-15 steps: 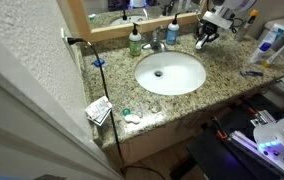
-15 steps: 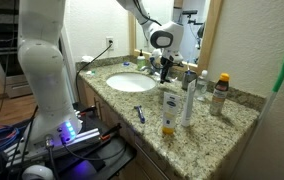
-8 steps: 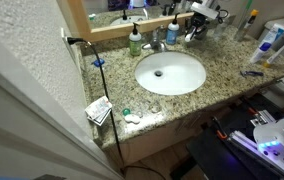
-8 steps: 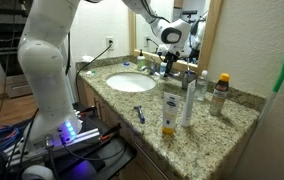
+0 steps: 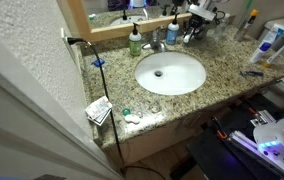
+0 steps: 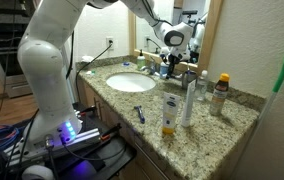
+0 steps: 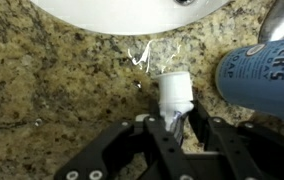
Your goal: Place the blue and white pump bottle on the right side of the faucet, place the green and white pump bottle on the left side of the faucet, put the toothbrush in the silver cup, place the toothpaste next to the silver cup
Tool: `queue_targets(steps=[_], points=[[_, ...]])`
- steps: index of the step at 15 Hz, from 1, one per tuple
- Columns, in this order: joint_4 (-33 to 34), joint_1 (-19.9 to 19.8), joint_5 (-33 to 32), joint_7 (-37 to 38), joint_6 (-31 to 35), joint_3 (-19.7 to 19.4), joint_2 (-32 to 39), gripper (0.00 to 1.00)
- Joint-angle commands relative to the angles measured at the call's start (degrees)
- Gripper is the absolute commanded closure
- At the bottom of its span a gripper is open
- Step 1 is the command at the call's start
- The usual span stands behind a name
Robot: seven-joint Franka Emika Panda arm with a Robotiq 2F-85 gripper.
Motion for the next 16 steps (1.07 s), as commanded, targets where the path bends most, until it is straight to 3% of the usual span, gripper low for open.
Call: queue_targets(steps=[1, 8, 9, 11, 16], points=[[1.91, -0.48, 0.25, -1.29, 2.77, 0.69, 2.3, 0.9], [6.23, -1.54, 1.52, -0.91, 1.35, 1.57, 6.26, 0.9], [6.47, -1.66, 2.02, -0.7, 1.32, 1.73, 6.41, 0.4], [5.72, -1.42, 1.69, -0.81, 1.74, 1.45, 5.62, 0.33], [-1.98, 0.53, -2.33, -1.08, 4.34, -0.7, -1.16, 0.01]])
